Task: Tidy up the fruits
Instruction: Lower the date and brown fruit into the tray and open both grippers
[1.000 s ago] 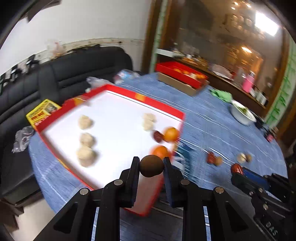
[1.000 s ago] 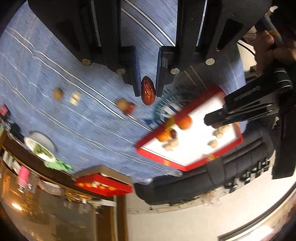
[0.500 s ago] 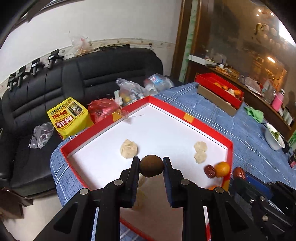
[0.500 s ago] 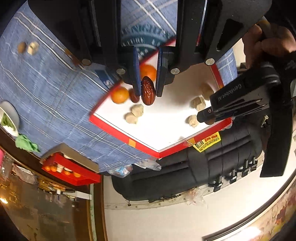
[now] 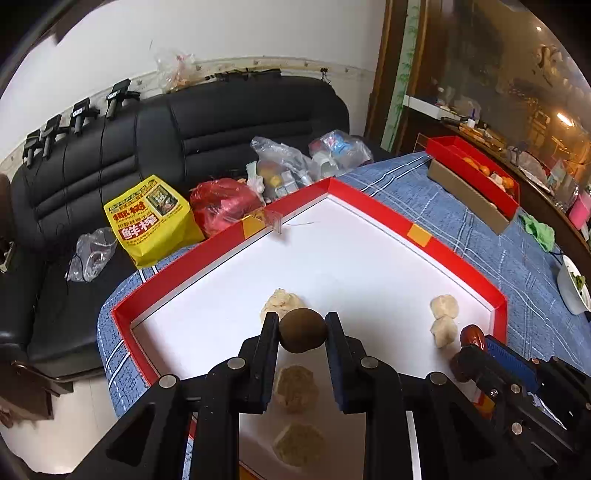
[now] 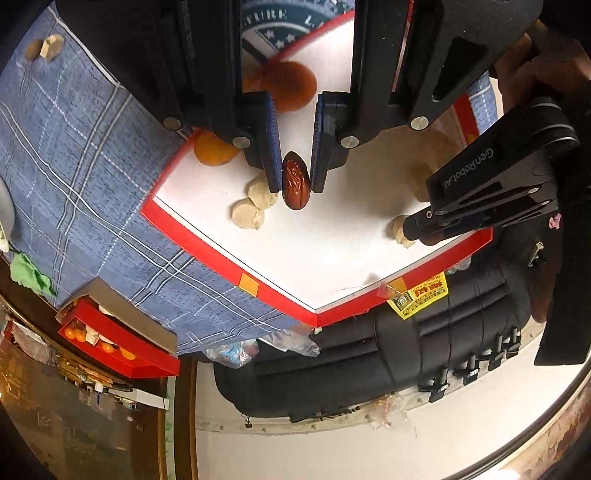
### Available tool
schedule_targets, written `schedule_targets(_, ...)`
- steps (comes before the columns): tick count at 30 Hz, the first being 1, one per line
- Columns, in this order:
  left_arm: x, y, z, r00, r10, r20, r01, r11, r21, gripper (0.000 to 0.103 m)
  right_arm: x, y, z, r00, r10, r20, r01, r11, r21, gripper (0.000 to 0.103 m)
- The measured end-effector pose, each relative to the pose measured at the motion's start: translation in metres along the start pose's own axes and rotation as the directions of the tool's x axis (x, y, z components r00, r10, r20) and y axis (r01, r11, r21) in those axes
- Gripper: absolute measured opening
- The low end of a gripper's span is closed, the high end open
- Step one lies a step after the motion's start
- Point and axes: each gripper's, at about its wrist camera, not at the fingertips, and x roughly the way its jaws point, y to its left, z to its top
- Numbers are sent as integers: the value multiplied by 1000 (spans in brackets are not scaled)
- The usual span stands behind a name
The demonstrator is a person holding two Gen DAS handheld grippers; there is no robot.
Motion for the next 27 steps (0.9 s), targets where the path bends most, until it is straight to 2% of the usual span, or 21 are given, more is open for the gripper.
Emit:
schedule_targets(9,14,8,0,999,-10,-45,8,1000,-28,24,22,2,0,999,-1,-50,1,1000,-4,15)
schedule_targets(16,23,13,-3,992,-73,-105,67,996,-56,24,34,5,-6,994,-25,-108,24,1000,-11,16)
schedule_targets(17,22,14,-3,991,-76,-106,70,996,-63,34,34,6,-6,993,-38,-112,37,999,-16,18)
schedule_targets(18,21,15,-3,992,-73,-106,66,995,-71,48,33,6,-7,993,-46,-113,44,999,-21,33)
schedule_targets(19,19,15,-3,992,-69,-103,61,995,-73,52,31,7,-7,992,-47,-114,45,999,-23,50)
schedule_targets(20,18,15,-3,992,-62,-110,54,996,-76,65,29,8,-8,993,-27,-113,24,999,-23,54)
schedule_targets(21,18,16,-4,990,-64,-123,53,994,-91,72,24,11,-9,994,-22,-110,19,999,-29,57)
schedule_targets(24,13,22,-6,988,-86,-128,69,988,-136,72,11,17,-11,995,-55,-81,51,997,-50,57)
schedule_targets(27,0,26,-8,990,-80,-119,58,982,-180,72,-8,17,-15,998,-35,-45,33,999,-32,57)
